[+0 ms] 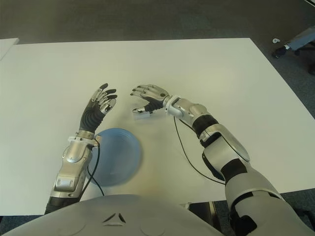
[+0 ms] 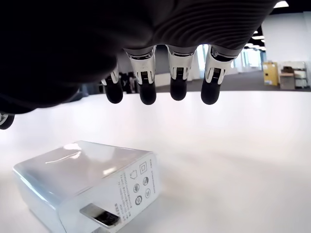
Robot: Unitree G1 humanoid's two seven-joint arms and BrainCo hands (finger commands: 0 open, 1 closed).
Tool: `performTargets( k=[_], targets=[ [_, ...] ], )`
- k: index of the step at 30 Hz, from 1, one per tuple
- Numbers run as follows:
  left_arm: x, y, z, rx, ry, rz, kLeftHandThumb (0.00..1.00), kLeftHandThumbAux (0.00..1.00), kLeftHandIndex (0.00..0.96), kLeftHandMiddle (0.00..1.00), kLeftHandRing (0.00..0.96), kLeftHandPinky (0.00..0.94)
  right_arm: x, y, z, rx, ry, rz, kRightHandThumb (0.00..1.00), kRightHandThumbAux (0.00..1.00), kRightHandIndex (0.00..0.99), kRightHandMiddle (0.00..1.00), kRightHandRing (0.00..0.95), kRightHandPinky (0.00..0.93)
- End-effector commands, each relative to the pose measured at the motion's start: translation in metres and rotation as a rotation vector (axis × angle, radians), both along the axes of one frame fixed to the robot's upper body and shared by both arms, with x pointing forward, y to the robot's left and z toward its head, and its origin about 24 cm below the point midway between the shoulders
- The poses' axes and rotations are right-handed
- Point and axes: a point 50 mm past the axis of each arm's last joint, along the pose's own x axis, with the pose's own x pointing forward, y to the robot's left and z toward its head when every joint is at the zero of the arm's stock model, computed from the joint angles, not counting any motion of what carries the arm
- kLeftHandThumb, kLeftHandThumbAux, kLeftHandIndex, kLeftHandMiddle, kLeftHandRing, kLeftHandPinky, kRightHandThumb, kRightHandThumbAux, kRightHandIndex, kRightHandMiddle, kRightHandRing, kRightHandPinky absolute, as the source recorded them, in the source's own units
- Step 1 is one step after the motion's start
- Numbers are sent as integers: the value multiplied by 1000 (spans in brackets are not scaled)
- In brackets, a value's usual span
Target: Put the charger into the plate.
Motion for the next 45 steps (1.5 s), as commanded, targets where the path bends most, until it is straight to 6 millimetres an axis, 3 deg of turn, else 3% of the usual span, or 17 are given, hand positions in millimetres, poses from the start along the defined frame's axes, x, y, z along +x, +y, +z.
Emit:
performTargets(
  k=[1, 17, 31, 45],
  targets=[
    [-2, 1, -2, 7, 8, -14, 0, 490, 0, 205, 240, 254, -5, -4, -12, -15, 26, -9, 338, 104, 0, 0, 0, 0],
    [-4, 4, -1, 0, 9, -22, 0, 468, 0, 196, 219, 220, -7, -13, -22, -34, 76, -42, 352, 98, 0, 0, 0, 0],
    [-13, 21, 6, 6, -34, 48, 0, 449, 5, 194, 193, 181, -11, -23, -26, -56, 85, -62, 369, 125, 0, 0, 0, 0],
    [-20, 36, 3, -16, -24, 122, 0, 523, 44, 206, 199, 181, -15, -26, -33, -82, 97, -70, 371, 142, 0, 0, 0, 0]
  ],
)
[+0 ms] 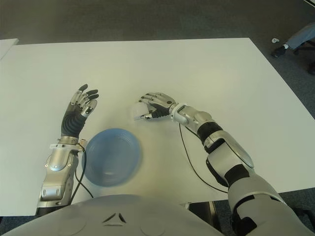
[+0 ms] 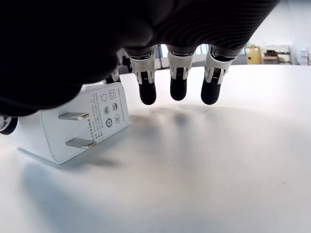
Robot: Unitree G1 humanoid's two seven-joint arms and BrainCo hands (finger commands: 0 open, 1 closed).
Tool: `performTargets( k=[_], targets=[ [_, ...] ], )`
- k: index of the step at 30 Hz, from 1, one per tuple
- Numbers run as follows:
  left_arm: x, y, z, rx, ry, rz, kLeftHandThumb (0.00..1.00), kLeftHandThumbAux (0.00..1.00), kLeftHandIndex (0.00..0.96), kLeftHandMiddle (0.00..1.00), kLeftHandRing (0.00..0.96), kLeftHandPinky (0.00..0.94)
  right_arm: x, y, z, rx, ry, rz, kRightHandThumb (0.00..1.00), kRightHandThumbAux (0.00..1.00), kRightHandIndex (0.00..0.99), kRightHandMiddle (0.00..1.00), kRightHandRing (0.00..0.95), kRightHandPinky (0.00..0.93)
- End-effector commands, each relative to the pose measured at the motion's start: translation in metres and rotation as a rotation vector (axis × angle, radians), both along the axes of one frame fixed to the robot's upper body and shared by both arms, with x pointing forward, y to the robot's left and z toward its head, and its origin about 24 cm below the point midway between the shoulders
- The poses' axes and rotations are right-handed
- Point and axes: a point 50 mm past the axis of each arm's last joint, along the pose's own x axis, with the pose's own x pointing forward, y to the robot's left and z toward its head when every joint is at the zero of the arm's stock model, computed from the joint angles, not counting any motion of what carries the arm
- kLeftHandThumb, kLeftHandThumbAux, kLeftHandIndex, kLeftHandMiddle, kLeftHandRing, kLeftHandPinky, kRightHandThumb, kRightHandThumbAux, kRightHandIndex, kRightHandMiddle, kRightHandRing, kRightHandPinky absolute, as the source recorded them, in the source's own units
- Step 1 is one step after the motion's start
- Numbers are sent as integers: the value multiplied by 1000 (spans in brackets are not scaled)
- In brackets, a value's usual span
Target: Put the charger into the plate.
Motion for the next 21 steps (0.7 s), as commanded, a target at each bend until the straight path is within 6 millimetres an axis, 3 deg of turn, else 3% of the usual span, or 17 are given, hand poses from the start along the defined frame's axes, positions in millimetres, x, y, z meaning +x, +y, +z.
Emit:
performTargets(
  k=[1, 21],
  targets=[
    [-3, 5, -3, -16, 4, 25, 0, 524, 47, 208, 201, 183, -5, -3, -9, -34, 21, -3, 371, 142, 0, 0, 0, 0],
    [3, 9, -7, -22, 19, 25, 0, 533, 25, 183, 183, 166, -10, -3, -19, -76, -6, 6, 399, 139, 0, 0, 0, 0]
  ],
)
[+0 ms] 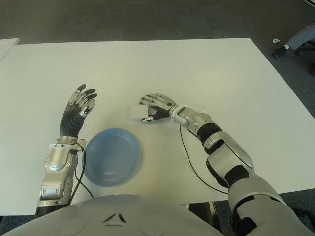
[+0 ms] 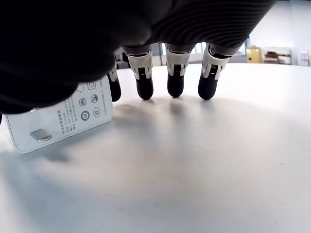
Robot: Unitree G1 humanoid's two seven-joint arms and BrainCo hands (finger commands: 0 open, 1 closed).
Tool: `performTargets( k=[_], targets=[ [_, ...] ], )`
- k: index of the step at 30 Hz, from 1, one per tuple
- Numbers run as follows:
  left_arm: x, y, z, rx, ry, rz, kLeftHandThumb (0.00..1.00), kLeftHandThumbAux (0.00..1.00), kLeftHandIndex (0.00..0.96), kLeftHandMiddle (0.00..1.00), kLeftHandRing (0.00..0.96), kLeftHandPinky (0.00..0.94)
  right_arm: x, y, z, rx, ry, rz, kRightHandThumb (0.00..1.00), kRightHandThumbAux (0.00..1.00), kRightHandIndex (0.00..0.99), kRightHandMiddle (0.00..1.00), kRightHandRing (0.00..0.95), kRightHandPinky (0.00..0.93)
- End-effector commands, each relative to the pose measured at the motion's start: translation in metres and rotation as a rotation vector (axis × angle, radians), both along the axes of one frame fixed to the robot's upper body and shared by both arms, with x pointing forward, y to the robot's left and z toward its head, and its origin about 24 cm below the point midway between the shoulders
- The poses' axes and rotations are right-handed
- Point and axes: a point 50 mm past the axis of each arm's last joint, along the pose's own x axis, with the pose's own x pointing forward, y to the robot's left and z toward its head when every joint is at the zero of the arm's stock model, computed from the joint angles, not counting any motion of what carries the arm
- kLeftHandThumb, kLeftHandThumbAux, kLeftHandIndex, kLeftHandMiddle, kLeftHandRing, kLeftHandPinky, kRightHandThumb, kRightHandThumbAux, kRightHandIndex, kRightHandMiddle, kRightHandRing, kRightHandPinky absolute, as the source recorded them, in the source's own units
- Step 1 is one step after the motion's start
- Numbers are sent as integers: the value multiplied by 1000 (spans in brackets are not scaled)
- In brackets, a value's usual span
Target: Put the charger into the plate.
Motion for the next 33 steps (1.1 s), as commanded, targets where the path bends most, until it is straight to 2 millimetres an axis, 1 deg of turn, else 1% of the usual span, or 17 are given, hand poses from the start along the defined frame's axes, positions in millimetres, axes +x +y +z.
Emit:
performTargets(
  k=[1, 11, 19, 28, 33],
  targets=[
    [2, 2, -6, 1, 33, 2, 0, 533, 24, 183, 183, 167, -7, -1, -12, -42, 14, 4, 401, 139, 0, 0, 0, 0],
    [6, 0, -8, -2, 37, 1, 0, 537, 27, 199, 198, 183, -6, 1, -16, -66, -4, 2, 402, 131, 0, 0, 0, 0],
    [8, -2, -8, -3, 36, -4, 0, 529, 21, 182, 179, 154, -5, 1, -18, -87, -9, -3, 387, 133, 0, 0, 0, 0],
    [9, -3, -9, -2, 35, -6, 0, 525, 16, 176, 175, 161, -4, 1, -19, -103, -21, -6, 386, 144, 0, 0, 0, 0],
    [9, -3, -9, -2, 34, -5, 0, 522, 19, 181, 180, 169, -3, 2, -20, -108, -22, -12, 393, 130, 0, 0, 0, 0]
  ],
)
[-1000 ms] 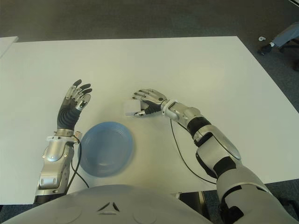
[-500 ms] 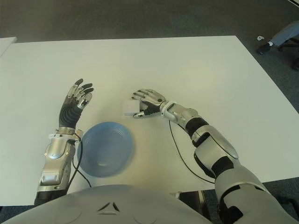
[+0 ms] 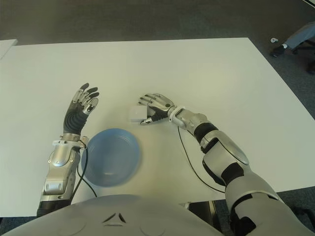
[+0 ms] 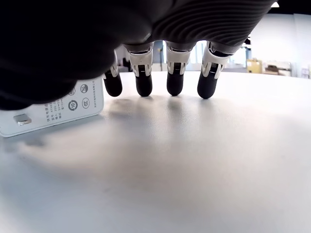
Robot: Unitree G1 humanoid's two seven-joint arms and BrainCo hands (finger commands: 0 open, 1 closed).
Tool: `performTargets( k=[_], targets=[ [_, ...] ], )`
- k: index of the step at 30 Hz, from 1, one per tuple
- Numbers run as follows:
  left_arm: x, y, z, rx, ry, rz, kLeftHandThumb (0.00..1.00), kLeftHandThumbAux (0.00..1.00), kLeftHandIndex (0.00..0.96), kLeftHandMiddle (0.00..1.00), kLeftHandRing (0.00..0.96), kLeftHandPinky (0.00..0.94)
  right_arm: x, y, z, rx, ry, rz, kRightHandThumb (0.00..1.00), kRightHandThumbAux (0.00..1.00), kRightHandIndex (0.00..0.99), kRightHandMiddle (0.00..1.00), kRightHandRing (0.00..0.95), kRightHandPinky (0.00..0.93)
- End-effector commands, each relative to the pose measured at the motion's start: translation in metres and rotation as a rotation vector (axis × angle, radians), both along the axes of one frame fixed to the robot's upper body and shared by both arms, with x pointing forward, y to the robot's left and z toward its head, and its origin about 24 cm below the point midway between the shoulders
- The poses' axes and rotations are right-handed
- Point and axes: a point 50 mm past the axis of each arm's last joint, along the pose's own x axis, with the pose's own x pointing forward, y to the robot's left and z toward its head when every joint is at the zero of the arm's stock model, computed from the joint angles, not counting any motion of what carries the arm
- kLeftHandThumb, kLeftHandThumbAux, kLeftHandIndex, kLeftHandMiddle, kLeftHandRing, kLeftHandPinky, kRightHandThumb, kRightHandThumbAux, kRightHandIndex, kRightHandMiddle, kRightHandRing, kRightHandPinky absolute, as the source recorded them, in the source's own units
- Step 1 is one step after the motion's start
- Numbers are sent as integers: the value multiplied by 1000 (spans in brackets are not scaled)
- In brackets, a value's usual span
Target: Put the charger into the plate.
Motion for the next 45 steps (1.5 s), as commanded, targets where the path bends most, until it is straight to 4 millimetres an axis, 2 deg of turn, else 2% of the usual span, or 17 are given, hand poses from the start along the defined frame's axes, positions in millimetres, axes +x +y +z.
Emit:
performTargets(
  k=[1, 9, 16, 17, 19, 21, 22, 24, 25, 28, 31, 37, 45],
  targets=[
    [1, 0, -4, -2, 21, 7, 0, 522, 19, 181, 180, 167, -4, -3, -11, -66, 35, -12, 395, 127, 0, 0, 0, 0],
    [2, 1, -5, -10, 21, 6, 0, 531, 18, 184, 182, 168, -3, -1, -11, -63, 34, -27, 443, 129, 0, 1, 6, 69],
    [3, 2, -5, -10, 21, 4, 0, 534, 18, 184, 182, 165, -1, 1, -9, -59, 5, -21, 501, 163, 23, 113, 102, 129],
    [3, 2, -5, -10, 21, 3, 0, 534, 18, 183, 181, 162, -1, 1, -8, -53, -6, -23, 511, 179, 48, 140, 127, 154],
    [4, 1, -5, -10, 22, 2, 0, 535, 16, 177, 176, 156, -1, 1, -7, -36, -27, -25, 548, 264, 162, 307, 262, 267],
    [4, 2, -5, -11, 23, 3, 0, 535, 16, 176, 174, 154, -1, 2, -6, -13, -50, -26, 579, 347, 231, 429, 408, 413],
    [4, 2, -5, -11, 24, 3, 0, 535, 18, 177, 175, 159, 0, 2, -5, -3, -59, -27, 607, 397, 301, 493, 472, 479],
    [4, 2, -6, -13, 24, 4, 0, 535, 20, 179, 176, 163, -1, 2, -5, 12, -72, -31, 631, 440, 363, 549, 527, 536],
    [4, 2, -6, -14, 24, 4, 0, 535, 21, 180, 177, 165, 0, 2, -4, 34, -89, -40, 662, 534, 386, 581, 567, 585],
    [4, 2, -6, -16, 24, 3, 0, 531, 23, 183, 179, 163, 0, 2, -3, 100, -131, -79, 787, 628, 399, 554, 682, 726],
    [4, 1, -6, -16, 24, 2, 0, 528, 23, 182, 177, 156, 0, 1, -3, 148, -143, -118, 829, 659, 403, 543, 744, 790],
    [5, 1, -6, -16, 25, 3, 0, 528, 21, 178, 174, 157, 0, 1, -2, 195, -128, -156, 849, 674, 403, 538, 813, 830],
    [5, 1, -6, -17, 25, -2, 0, 525, 19, 184, 180, 162, 0, 0, 0, 228, -99, -168, 852, 676, 402, 543, 843, 848]
  ],
)
